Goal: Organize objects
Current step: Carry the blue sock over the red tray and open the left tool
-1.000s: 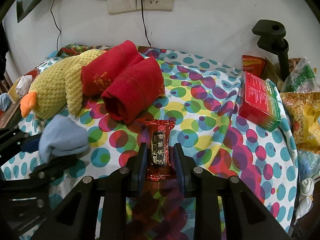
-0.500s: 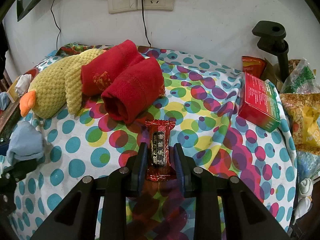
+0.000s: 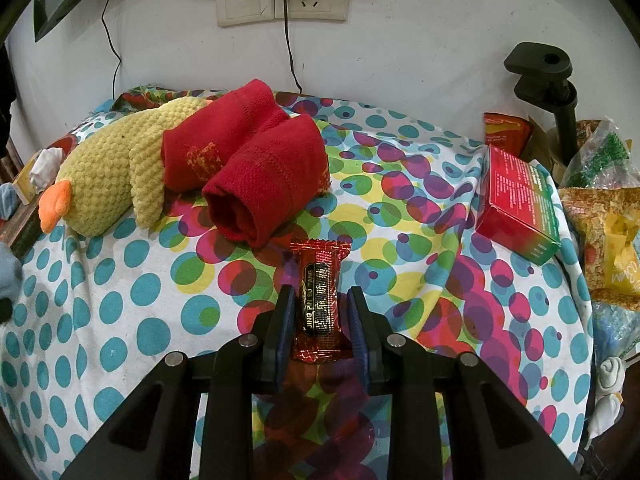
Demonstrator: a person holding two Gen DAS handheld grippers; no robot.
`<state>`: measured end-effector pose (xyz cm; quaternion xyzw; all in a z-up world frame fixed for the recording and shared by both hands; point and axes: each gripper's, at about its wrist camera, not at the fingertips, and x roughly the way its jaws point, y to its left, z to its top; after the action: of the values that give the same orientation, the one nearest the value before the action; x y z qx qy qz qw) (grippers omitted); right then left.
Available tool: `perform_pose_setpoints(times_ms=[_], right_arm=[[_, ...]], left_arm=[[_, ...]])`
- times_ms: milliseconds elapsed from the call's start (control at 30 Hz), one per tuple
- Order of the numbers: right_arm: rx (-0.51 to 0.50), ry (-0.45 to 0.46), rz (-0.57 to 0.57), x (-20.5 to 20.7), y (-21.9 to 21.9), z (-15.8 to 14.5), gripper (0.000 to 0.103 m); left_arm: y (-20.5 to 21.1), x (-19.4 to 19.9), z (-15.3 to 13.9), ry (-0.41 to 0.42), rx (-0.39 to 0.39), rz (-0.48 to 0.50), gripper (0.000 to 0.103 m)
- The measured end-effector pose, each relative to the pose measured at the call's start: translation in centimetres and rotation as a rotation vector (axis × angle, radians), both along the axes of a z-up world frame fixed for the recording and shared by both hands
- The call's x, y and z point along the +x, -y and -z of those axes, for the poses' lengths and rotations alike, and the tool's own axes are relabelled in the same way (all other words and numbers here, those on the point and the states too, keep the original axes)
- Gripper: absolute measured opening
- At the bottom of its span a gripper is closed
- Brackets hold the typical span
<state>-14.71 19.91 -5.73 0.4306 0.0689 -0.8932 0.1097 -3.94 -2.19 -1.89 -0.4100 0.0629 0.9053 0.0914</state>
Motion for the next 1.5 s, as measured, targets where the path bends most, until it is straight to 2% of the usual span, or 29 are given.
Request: perform_pose_setpoints(times_ms=[267, 533, 667, 933, 1233, 1500], right_arm=[[0.001, 0.0, 0.0, 0.0, 0.0, 0.0, 0.026], [0.0, 0.0, 0.0, 0.0, 0.0, 0.0, 0.026], [0.001, 0.0, 0.0, 0.0, 0.0, 0.0, 0.026], [0.001, 0.0, 0.0, 0.0, 0.0, 0.0, 0.026], [0.001, -0.001, 0.0, 0.0, 0.1, 0.0, 0.026], [0.001, -0.001, 0.0, 0.0, 0.0, 0.0, 0.026]], left_arm=[[6.1, 0.9, -2.2, -0.03, -0.016, -0.139, 0.034], [13.3, 0.6, -2.5, -0.021, -0.031, -0.32, 0.034], [16.0, 0.1, -2.5, -0.022, -0.074, -0.386, 0.034], [20.4, -0.6, -1.6, 0.005, -0.107, -0.462, 0.034], [25.2, -1.6, 0.3, 0.065, -0.046, -0.558, 0.034], [26.9, -3.4, 1.6, 0.102, -0.089, -0.575, 0.036]])
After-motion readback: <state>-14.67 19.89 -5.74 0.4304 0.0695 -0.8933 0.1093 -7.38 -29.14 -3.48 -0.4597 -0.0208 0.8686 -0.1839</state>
